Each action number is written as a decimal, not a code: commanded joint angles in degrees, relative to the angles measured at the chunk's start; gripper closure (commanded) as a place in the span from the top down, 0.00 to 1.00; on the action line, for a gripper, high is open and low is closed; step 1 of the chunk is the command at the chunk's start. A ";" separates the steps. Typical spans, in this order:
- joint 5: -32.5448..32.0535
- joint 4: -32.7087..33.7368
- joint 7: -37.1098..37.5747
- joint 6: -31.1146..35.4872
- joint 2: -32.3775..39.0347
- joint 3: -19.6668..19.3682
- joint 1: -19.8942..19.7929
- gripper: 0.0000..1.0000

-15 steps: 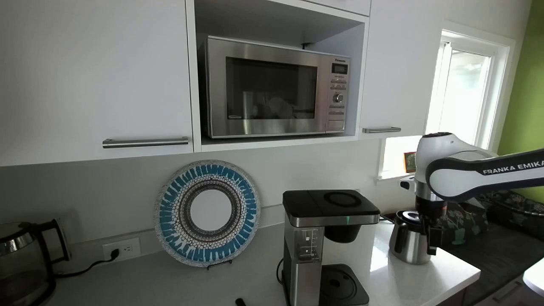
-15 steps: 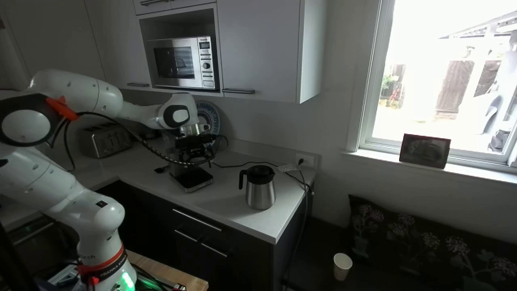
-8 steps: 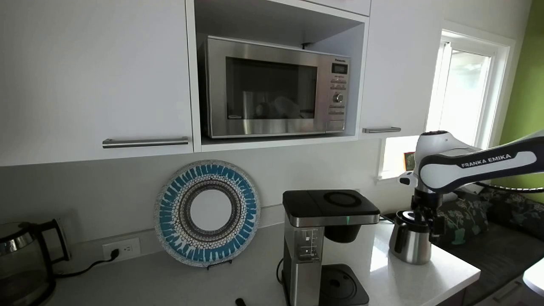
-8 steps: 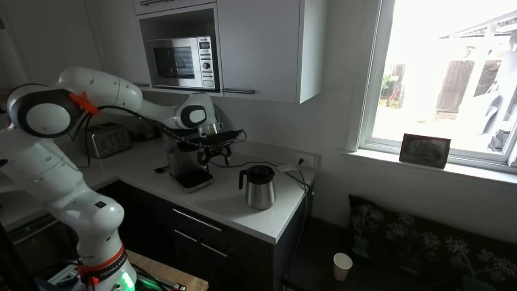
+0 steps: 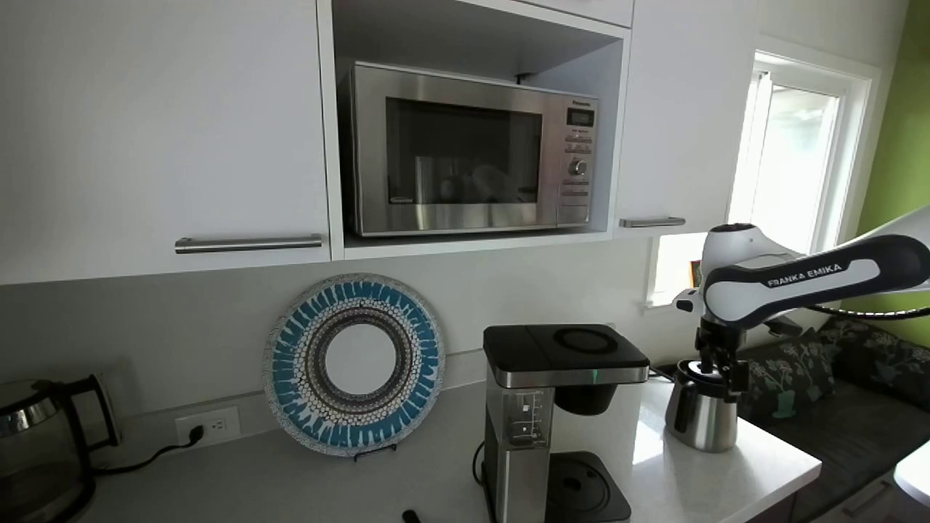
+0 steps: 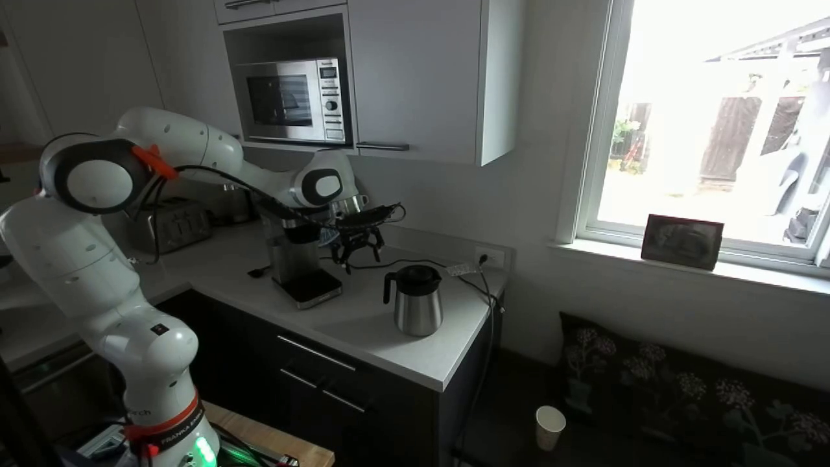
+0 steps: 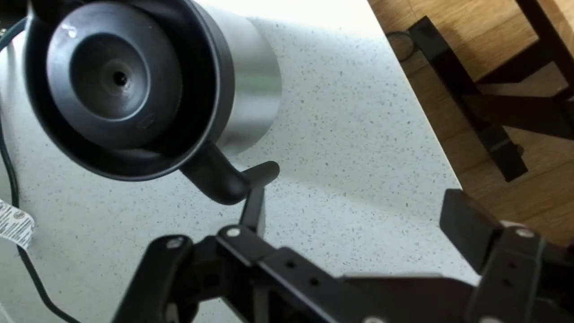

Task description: Turn the silver jar on the right making the handle face the wall

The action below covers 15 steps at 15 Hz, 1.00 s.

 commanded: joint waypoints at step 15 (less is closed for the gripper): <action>8.17 0.02 -47.04 17.68 8.18 -1.12 -4.71 1.00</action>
